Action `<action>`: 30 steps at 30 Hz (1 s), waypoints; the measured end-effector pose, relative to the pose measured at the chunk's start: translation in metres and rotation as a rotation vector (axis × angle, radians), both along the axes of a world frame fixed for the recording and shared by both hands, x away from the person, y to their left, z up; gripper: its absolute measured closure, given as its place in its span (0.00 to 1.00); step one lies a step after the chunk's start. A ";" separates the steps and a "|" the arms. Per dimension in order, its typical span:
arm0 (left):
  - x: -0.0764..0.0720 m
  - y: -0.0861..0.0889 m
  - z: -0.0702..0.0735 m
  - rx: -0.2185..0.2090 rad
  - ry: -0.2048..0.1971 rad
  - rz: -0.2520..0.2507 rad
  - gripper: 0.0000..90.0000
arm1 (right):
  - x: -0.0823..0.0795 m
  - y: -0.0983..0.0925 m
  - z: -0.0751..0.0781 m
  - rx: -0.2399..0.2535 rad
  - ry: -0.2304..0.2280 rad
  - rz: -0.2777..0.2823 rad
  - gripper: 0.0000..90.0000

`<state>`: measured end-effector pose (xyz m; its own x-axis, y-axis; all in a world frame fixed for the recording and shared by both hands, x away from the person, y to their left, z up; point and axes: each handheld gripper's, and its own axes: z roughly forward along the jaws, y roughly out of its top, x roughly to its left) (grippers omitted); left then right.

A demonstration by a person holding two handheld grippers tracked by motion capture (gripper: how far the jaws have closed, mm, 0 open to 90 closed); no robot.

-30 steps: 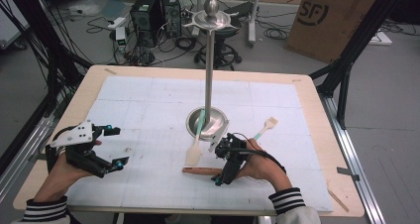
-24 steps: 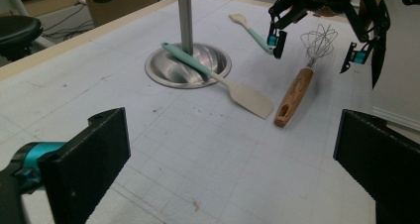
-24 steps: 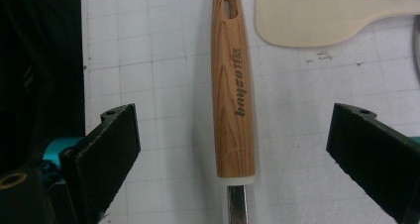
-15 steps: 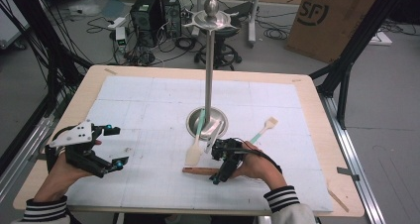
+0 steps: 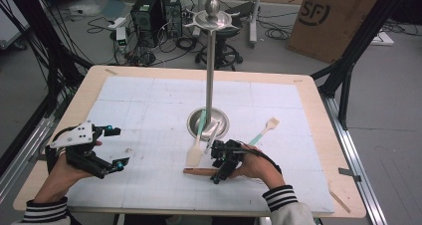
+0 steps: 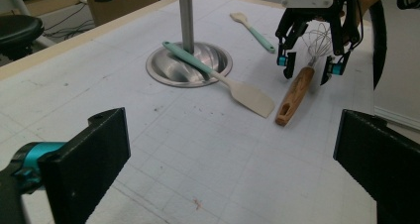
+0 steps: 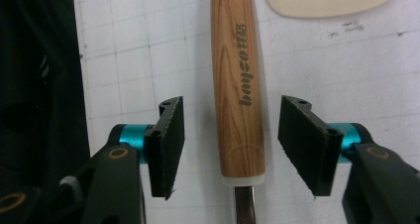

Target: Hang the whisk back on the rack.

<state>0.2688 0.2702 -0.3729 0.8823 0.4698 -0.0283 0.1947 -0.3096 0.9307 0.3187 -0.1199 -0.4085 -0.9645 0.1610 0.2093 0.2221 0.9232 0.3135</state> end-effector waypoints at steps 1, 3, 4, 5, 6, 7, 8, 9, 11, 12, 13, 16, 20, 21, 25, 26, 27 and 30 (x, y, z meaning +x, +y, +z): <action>0.000 0.000 0.000 0.000 0.000 0.000 0.02 | 0.000 0.000 -0.001 0.003 0.004 0.001 0.51; 0.000 0.000 0.000 0.000 0.000 0.000 0.02 | 0.000 0.000 -0.002 -0.002 0.014 0.002 0.52; 0.000 0.000 0.000 0.002 0.000 0.000 0.02 | 0.000 0.001 -0.001 -0.003 0.016 0.002 0.54; 0.000 0.000 0.000 0.002 -0.002 0.001 0.02 | 0.001 0.001 -0.001 -0.003 0.018 0.009 0.55; 0.000 0.000 0.000 0.002 -0.002 0.001 0.02 | 0.000 0.001 -0.001 -0.004 0.023 0.009 0.57; 0.000 0.000 0.000 0.001 -0.003 -0.001 0.02 | 0.000 0.001 -0.002 -0.004 0.025 0.010 0.58; 0.000 0.000 0.000 0.002 -0.003 0.000 0.02 | -0.001 0.002 -0.001 -0.008 0.022 0.010 0.58; 0.000 0.000 0.000 0.001 -0.003 0.000 0.02 | -0.001 0.001 -0.002 -0.008 0.024 0.012 0.59; 0.000 0.000 0.000 0.002 -0.002 0.000 0.02 | -0.001 0.001 -0.001 -0.010 0.022 0.010 0.61; 0.000 0.000 0.000 0.001 -0.002 0.001 0.02 | -0.001 0.001 -0.001 -0.011 0.020 0.011 0.61; 0.000 0.000 0.000 0.001 -0.002 0.000 0.02 | -0.002 0.001 -0.001 -0.017 0.019 0.013 0.61; 0.000 0.000 0.000 0.001 -0.003 0.001 0.02 | -0.003 0.002 -0.001 -0.024 0.016 0.018 0.63; 0.000 0.000 0.000 0.000 -0.003 0.000 0.02 | -0.005 0.003 -0.002 -0.037 0.009 0.020 0.65; 0.000 0.000 0.000 -0.001 -0.003 0.001 0.02 | -0.005 0.004 -0.003 -0.036 0.010 0.024 0.66; 0.000 0.000 0.000 -0.001 -0.002 0.001 0.02 | -0.005 0.005 -0.005 -0.042 0.014 0.032 0.71; 0.000 0.000 0.000 -0.001 -0.003 0.000 0.02 | -0.005 0.005 -0.004 -0.044 0.014 0.031 0.72; 0.000 0.000 0.000 0.000 -0.003 0.000 0.02 | -0.005 0.005 -0.005 -0.042 0.015 0.032 0.74; 0.000 0.000 0.000 0.000 -0.003 0.001 0.02 | -0.006 0.006 -0.005 -0.048 0.013 0.034 0.76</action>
<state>0.2685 0.2700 -0.3727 0.8821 0.4703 -0.0253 0.1916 -0.3092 0.9315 0.3132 -0.1143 -0.4130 -0.9669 0.1383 0.2143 0.1940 0.9442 0.2661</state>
